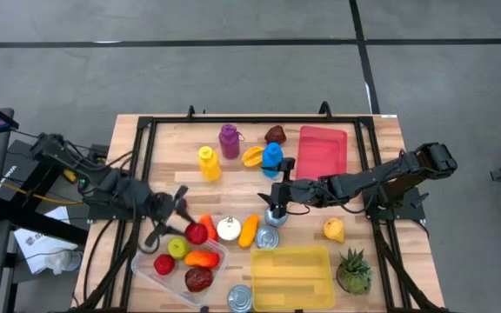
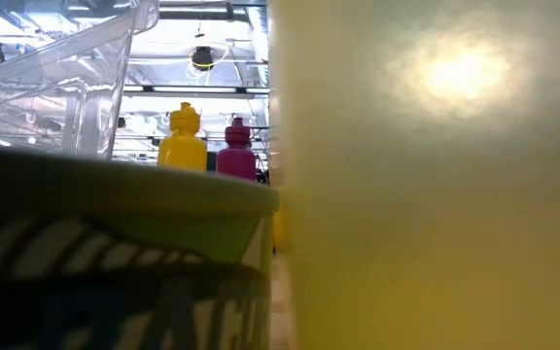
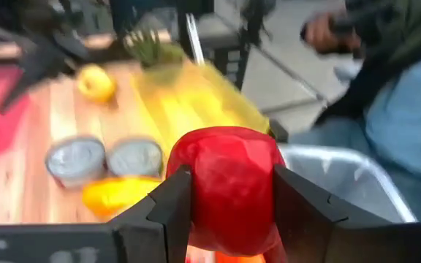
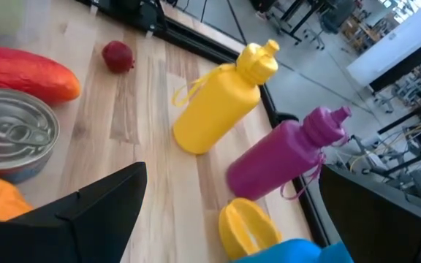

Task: Pick & Place Food Item
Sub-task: Put the red tomato into the transparent bin, then put the red pomegranate into the transparent bin

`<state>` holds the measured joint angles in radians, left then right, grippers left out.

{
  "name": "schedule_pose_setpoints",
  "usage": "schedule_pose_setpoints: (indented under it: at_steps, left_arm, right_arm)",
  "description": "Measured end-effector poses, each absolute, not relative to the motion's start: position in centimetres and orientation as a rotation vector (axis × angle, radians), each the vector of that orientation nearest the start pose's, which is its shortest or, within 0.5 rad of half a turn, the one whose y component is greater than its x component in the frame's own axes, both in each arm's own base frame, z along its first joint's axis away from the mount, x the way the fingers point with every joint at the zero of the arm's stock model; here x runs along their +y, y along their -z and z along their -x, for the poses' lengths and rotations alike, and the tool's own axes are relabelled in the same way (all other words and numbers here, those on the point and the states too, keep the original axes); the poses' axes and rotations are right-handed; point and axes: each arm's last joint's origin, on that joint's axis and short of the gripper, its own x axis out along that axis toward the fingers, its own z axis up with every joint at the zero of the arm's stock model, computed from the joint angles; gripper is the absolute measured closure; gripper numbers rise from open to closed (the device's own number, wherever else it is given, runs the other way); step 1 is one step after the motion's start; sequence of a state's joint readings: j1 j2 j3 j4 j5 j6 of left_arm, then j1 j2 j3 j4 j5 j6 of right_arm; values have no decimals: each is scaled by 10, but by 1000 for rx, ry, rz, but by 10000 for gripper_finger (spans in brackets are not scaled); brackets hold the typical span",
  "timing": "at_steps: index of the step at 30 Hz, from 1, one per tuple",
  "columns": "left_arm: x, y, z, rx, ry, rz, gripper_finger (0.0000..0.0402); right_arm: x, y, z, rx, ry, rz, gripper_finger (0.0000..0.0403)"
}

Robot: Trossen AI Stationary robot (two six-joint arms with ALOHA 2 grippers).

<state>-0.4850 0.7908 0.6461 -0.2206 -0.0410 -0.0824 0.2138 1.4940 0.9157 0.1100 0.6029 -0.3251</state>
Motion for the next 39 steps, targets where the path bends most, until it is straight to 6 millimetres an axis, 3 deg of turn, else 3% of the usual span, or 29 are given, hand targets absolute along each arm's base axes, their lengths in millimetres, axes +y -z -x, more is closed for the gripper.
schedule_pose_setpoints:
  at_steps: [14, 22, 28, 31, 34, 39]
  left_arm:
    - [-109, -250, -139, 721, 483, 67, 252]
    - [-116, -231, -142, 905, 406, 127, 252]
    - [-118, -226, -146, 917, 385, 122, 142]
    - [-119, -227, -147, 903, 386, 127, 106]
    - [-120, -235, -148, 832, 423, 138, 98]
    - [-118, -259, -149, 586, 468, 128, 122]
  right_arm:
    - [51, -236, -312, 553, 311, 483, 12]
    - [51, -235, -312, 562, 309, 487, 12]
    - [51, -233, -311, 578, 309, 484, 12]
    - [50, -232, -310, 589, 310, 482, 12]
    - [50, -232, -310, 592, 313, 473, 12]
    - [50, -232, -310, 596, 314, 472, 12]
